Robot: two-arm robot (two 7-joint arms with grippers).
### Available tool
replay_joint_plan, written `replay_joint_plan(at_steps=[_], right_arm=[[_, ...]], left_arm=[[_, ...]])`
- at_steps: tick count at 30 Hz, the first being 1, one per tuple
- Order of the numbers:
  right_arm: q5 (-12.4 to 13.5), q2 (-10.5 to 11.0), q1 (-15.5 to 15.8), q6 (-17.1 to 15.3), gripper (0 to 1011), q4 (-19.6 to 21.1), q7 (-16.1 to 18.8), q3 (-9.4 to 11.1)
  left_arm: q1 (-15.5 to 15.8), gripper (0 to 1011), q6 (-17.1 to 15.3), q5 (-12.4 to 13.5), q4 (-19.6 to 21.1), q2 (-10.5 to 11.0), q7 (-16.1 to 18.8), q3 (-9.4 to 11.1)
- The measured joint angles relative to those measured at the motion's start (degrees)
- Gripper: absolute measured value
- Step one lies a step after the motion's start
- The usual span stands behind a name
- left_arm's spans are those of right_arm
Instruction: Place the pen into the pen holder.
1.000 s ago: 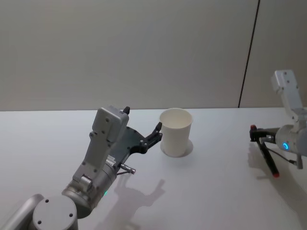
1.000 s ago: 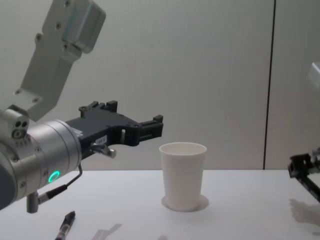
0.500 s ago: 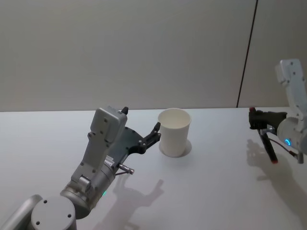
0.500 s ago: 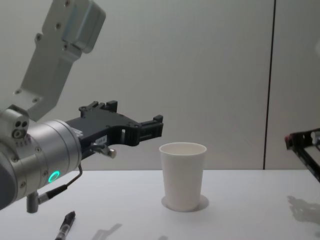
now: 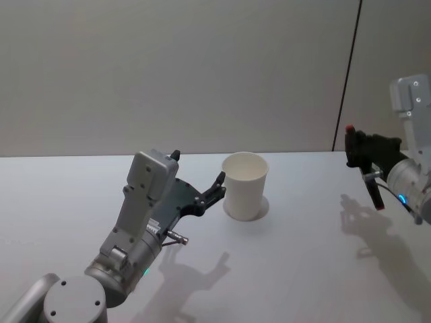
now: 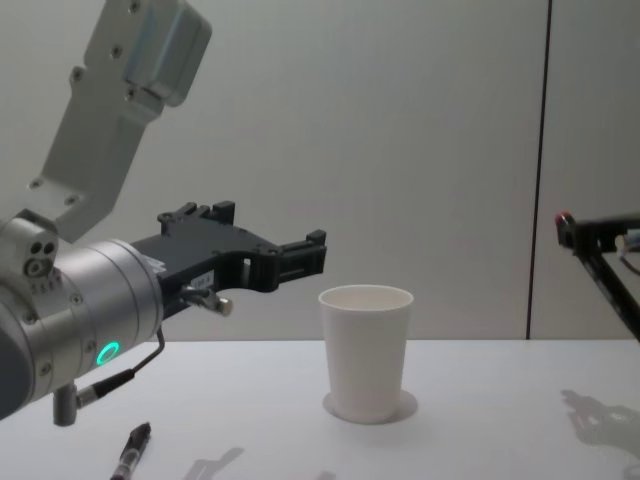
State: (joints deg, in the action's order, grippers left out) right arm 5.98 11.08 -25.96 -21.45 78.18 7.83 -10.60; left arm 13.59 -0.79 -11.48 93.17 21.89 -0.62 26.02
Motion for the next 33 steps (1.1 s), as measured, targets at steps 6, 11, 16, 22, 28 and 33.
replay_joint_plan(at_steps=[6, 11, 16, 22, 28, 33], right_arm=[[-1.1, 0.0, 1.2, 6.0, 165, 0.9, -0.3, -0.5], [-2.1, -0.2, 2.0, 11.4, 165, 1.3, -0.9, -0.9], [-3.2, -0.5, 2.6, 17.2, 165, 1.3, -1.6, -1.4], [-4.5, -1.1, 2.8, 24.0, 165, 0.3, -2.5, -2.1], [-5.7, -2.1, 2.7, 31.3, 165, -1.6, -3.6, -3.0], [-6.7, -3.1, 2.0, 37.4, 165, -4.0, -4.5, -3.7]], left_arm=[[0.0, 1000, 0.0, 0.0, 0.0, 0.0, 0.0, 0.0], [0.0, 1000, 0.0, 0.0, 0.0, 0.0, 0.0, 0.0], [0.0, 1000, 0.0, 0.0, 0.0, 0.0, 0.0, 0.0], [0.0, 1000, 0.0, 0.0, 0.0, 0.0, 0.0, 0.0], [0.0, 1000, 0.0, 0.0, 0.0, 0.0, 0.0, 0.0], [0.0, 1000, 0.0, 0.0, 0.0, 0.0, 0.0, 0.0]])
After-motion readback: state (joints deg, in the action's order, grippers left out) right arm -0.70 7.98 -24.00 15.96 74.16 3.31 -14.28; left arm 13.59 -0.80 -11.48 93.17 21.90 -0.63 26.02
